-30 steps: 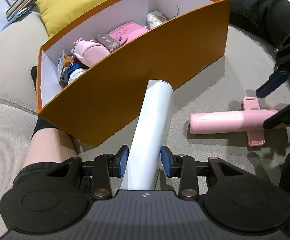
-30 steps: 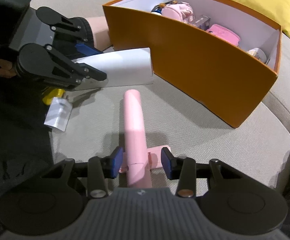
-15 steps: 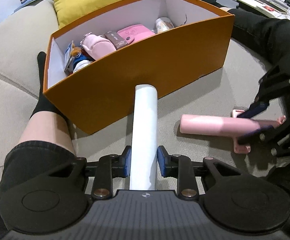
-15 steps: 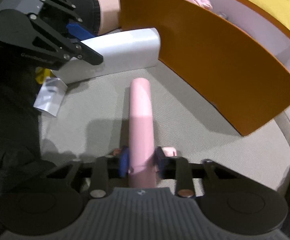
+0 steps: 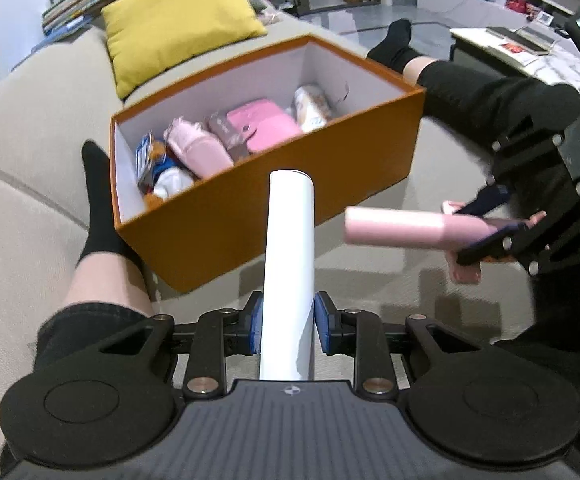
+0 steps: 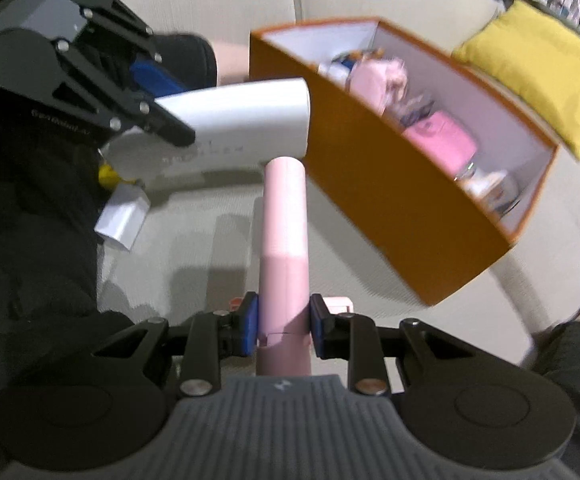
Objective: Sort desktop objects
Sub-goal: 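Lift and carry the white box and selfie stick with both tools toward the orange box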
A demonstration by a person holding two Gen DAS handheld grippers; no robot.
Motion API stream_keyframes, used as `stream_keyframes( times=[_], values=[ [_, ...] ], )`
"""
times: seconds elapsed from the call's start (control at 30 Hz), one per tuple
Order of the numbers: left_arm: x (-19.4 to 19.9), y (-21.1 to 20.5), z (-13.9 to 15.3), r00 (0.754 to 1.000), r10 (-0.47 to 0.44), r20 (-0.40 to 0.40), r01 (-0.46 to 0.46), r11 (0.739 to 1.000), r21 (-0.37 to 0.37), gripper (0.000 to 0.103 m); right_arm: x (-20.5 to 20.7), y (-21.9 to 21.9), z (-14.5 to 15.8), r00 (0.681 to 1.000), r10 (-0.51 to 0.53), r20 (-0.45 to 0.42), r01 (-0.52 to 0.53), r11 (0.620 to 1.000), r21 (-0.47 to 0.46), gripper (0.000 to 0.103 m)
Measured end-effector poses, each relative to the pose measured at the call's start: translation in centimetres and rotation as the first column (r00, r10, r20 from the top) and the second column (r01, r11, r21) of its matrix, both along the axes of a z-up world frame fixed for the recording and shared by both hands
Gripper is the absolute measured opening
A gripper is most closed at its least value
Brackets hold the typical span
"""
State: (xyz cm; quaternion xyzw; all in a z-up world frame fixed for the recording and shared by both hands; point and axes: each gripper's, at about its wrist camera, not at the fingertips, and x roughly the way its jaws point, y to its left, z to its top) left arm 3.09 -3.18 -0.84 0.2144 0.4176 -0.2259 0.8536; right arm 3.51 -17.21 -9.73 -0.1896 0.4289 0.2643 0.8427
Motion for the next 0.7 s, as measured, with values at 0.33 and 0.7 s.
stream_keyframes(
  times=[0.33, 0.7],
  values=[
    [0.0, -1.1, 4.1, 0.995, -0.08, 0.055, 0.078, 0.996, 0.041, 0.03, -0.5, -0.6, 6.9, 0.986, 0.073, 0.153, -0.068, 0.997, -0.042, 0.028],
    [4.0, -1.7, 6.7, 0.984, -0.098, 0.151, 0.079, 0.988, 0.13, 0.03, 4.1, -1.8, 11.0, 0.947, 0.022, 0.32, 0.009, 0.995, -0.098, 0.028]
  ],
)
